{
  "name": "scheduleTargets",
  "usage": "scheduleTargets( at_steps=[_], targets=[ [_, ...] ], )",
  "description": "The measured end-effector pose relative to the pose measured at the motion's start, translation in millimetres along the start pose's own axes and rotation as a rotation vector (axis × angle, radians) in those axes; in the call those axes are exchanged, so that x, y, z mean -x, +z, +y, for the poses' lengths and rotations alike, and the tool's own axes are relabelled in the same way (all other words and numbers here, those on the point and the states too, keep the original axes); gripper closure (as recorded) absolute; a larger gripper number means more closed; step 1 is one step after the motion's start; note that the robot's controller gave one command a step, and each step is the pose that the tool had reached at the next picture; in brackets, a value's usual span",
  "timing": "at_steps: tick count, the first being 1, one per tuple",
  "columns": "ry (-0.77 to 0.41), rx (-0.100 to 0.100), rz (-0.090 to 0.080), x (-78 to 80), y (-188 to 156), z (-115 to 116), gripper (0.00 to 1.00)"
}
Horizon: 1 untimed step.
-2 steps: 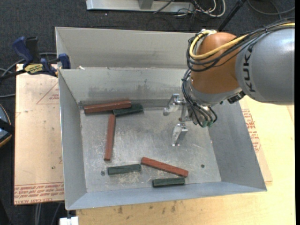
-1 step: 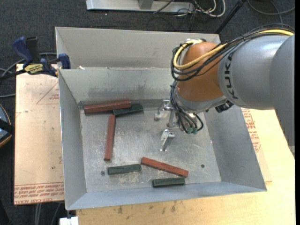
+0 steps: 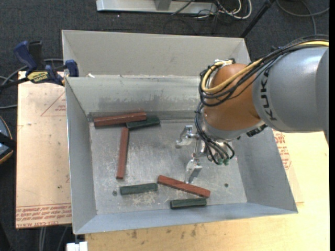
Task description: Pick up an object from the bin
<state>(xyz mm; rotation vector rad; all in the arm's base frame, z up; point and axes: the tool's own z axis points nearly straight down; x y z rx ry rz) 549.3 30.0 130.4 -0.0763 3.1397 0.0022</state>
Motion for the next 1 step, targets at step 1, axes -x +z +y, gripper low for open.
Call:
scheduleTargets(
  at_steps=[1],
  targets=[
    [-0.092,0.002,-0.008,-16.1,48.9,55.1,1.0]
  ],
)
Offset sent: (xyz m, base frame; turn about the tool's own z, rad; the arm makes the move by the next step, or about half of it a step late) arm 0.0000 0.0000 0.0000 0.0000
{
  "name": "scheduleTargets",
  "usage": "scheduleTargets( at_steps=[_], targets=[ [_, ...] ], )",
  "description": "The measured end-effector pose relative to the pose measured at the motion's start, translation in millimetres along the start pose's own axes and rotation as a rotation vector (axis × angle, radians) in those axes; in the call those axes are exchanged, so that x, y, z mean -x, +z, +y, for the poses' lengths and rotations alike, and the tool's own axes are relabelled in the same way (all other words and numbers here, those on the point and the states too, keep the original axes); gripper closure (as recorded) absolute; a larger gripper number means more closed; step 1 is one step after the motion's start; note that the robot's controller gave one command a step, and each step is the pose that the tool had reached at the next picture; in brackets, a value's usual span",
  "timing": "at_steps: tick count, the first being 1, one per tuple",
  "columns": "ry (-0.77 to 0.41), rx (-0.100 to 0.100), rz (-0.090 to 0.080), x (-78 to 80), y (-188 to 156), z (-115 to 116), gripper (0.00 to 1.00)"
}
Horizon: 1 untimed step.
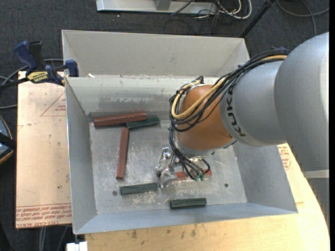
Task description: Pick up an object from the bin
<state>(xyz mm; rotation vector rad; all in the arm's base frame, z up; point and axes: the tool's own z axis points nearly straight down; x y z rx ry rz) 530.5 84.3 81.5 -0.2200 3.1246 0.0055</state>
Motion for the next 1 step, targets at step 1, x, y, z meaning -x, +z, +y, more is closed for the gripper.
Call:
scheduleTargets(
  at_steps=[1],
  targets=[
    [0.0,0.0,0.0,0.0,0.0,0.0,1.0]
  ],
)
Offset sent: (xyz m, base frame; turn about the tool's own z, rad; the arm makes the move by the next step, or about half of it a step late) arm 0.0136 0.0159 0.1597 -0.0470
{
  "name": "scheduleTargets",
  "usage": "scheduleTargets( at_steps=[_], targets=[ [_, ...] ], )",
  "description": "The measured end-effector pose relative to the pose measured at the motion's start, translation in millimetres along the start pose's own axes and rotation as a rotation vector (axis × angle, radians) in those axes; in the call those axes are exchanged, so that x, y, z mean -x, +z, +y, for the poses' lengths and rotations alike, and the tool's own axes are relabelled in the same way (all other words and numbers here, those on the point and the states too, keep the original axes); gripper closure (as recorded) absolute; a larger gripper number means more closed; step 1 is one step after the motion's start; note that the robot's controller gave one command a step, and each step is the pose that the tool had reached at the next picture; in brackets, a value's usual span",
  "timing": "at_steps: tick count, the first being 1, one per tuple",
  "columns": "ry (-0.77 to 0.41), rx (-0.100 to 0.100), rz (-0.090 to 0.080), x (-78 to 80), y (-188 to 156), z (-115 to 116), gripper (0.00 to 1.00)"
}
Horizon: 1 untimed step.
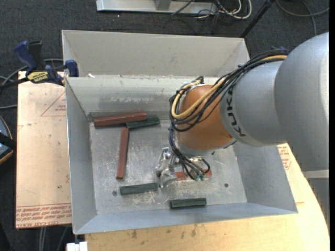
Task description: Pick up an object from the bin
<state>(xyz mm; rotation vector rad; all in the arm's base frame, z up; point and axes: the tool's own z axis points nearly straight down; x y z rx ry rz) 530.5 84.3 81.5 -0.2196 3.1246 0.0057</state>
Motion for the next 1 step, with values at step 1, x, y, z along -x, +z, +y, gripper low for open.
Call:
scheduleTargets(
  at_steps=[1],
  targets=[
    [-0.046,-0.002,0.005,18.4,-159.9,14.7,1.0]
  ],
)
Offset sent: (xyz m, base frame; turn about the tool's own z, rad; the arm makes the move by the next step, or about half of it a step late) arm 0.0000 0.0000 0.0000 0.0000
